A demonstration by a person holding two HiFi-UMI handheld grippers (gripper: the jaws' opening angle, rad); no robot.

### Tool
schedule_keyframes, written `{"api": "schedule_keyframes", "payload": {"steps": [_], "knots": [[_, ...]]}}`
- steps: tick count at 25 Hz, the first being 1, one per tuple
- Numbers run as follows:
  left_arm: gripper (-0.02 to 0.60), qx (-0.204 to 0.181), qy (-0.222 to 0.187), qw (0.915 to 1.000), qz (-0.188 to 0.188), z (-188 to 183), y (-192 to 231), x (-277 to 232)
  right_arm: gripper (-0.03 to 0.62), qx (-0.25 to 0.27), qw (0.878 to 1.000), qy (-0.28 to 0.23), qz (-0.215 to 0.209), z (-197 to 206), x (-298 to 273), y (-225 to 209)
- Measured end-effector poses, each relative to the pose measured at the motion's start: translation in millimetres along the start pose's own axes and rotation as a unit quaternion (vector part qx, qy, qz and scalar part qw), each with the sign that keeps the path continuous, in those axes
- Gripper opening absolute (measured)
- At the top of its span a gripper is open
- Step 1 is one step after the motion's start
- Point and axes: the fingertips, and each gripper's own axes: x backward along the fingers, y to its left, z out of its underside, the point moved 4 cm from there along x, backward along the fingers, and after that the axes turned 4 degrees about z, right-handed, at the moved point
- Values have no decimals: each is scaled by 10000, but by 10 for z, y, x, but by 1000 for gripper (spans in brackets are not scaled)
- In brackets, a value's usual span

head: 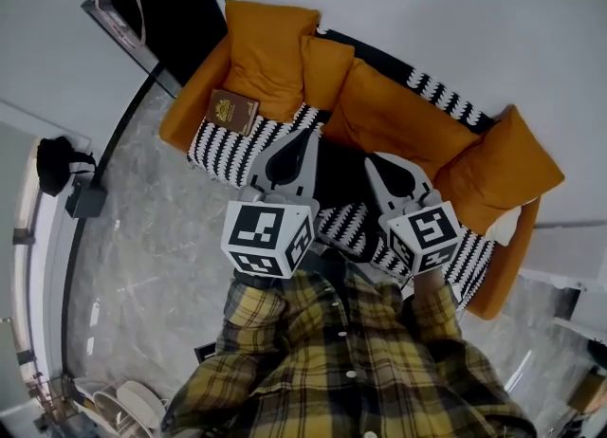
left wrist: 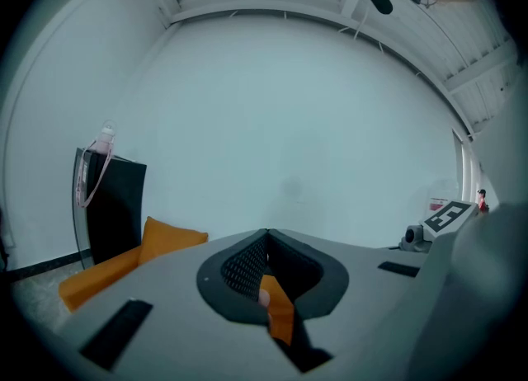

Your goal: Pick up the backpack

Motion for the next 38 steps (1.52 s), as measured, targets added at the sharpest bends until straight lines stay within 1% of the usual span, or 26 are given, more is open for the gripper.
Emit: {"api": "schedule_keyframes", "payload": {"steps": [5,12,16,27,33,38], "knots": [[18,-22,91,9999,111,11,56,-196,17,-49,10000,21,63,-29,-139,-116],[18,-101,185,9995,252,-84,172,-409,17,-126,9998,35,165,-123,-287,-167],[18,-76,306,9990,303,-36,259,-499,17,-230,9994,90,239,-98,-390,-214],[18,63,653,9973,334,290,397,-607,17,-289,9990,260,200,77,-591,-226],[18,151,970,9945,368,613,495,-716,17,-273,9984,471,143,290,-734,-279],[18,233,1239,9914,343,929,582,-825,17,-340,9971,664,153,557,-863,-357]]}}
